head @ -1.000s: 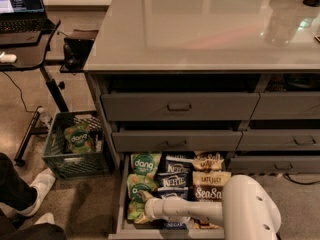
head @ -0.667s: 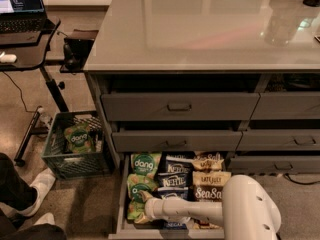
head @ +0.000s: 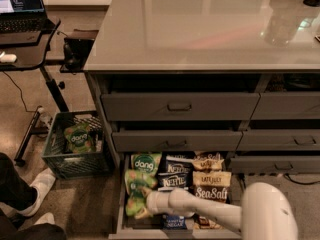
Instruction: Pick green rice chip bag from bottom drawer and place on counter
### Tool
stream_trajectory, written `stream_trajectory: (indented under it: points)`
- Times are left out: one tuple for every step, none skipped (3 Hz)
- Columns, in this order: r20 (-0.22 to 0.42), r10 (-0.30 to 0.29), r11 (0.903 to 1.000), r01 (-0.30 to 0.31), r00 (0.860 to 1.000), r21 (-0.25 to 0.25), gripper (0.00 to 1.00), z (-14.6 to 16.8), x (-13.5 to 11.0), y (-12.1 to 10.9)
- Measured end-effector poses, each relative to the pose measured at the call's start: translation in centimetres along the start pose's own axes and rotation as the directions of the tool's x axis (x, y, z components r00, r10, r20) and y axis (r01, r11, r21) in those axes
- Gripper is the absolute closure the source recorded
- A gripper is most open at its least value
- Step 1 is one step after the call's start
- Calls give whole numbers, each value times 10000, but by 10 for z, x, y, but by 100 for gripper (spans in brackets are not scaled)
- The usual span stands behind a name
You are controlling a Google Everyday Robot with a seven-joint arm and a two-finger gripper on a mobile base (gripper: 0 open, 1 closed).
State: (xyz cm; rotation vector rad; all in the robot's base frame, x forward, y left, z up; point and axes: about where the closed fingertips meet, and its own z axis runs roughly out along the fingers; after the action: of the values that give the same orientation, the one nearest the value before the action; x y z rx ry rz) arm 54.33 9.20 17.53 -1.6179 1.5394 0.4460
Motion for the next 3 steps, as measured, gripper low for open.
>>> stream_trajectory:
  points:
    - [1232, -347, 9994, 339, 9918, 84, 100, -43, -42, -34]
    - [2225, -479, 9964, 622, 9738, -577, 100, -69, -73, -34]
    - [2444, -449, 9925, 711, 9686, -996, 100, -69, -78, -21]
